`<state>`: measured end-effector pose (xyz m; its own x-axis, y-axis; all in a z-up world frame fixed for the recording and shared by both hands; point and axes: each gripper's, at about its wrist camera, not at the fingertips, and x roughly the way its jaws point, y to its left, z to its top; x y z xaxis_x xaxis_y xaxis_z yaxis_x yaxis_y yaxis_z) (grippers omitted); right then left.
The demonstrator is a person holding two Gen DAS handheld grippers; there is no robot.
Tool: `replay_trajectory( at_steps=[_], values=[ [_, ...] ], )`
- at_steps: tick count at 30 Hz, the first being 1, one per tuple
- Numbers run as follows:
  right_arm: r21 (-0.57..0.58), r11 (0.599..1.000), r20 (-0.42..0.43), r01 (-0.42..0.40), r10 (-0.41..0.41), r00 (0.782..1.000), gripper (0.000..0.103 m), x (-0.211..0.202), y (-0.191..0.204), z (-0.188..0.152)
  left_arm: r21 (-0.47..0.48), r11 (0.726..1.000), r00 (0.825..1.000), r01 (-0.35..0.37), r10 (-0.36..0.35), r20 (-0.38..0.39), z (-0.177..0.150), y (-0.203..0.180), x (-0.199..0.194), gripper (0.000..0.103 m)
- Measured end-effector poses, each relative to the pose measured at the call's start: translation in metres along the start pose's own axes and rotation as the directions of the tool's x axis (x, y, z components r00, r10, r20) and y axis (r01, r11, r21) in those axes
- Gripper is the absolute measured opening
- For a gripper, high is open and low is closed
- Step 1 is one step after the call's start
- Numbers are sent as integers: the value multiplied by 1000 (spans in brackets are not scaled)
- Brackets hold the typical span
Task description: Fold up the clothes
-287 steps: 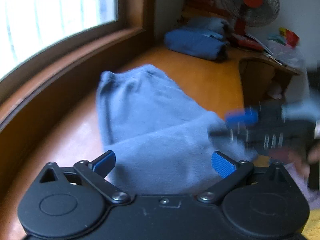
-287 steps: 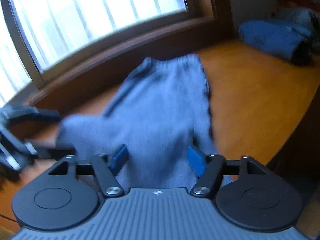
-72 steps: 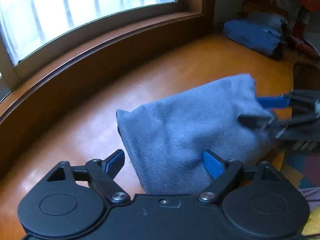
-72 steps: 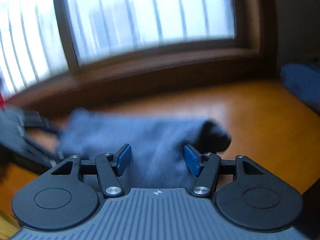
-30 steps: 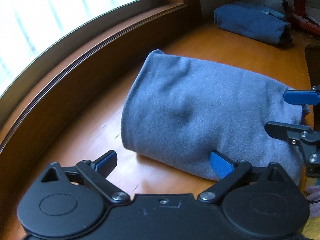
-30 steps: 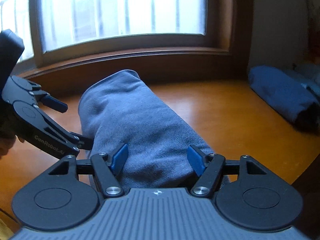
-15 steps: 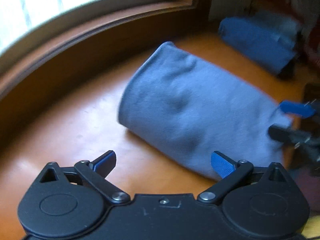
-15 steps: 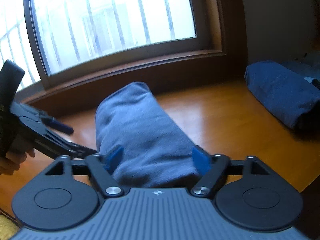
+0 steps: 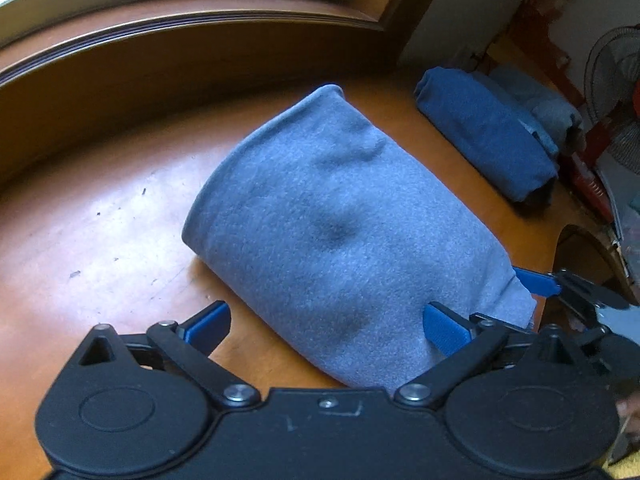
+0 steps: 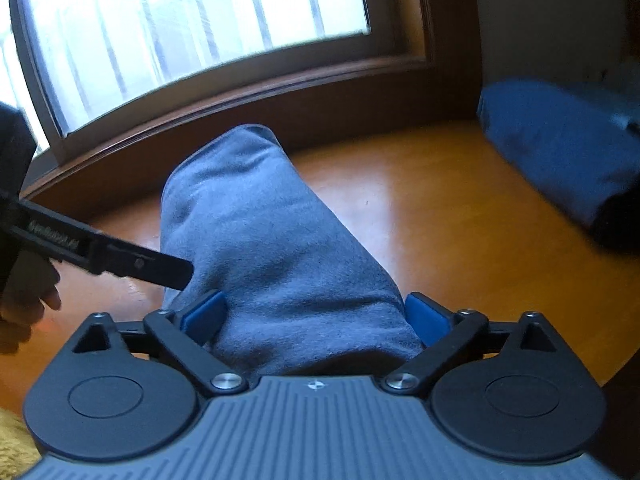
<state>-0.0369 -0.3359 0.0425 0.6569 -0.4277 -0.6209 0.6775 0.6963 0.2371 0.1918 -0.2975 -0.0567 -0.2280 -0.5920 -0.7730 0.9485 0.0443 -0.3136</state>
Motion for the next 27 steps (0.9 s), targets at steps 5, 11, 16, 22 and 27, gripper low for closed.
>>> replay_trajectory(
  at_steps=[5, 11, 16, 22, 27],
  values=[
    [-15, 998, -13, -59, 59, 998, 103, 3, -1, -3, 6, 998, 996, -69, 68, 55, -7, -7, -4, 103],
    [-108, 989, -14, -98, 97, 995, 103, -2, 7, -4, 7, 983, 979, -181, 180, 97, -17, -23, -13, 103],
    [-147, 977, -33, -152, 148, 988, 103, -3, 3, 0, -91, 978, 977, -189, 196, 82, -10, -21, -20, 103],
    [-185, 953, -92, -241, 227, 970, 102, 9, 0, 7, -215, 973, 993, -86, 100, 56, -4, -14, -5, 103],
    [-257, 926, -110, -275, 255, 961, 100, 12, -3, 11, -201, 976, 996, -81, 89, 31, 6, -34, 14, 103]
  ],
)
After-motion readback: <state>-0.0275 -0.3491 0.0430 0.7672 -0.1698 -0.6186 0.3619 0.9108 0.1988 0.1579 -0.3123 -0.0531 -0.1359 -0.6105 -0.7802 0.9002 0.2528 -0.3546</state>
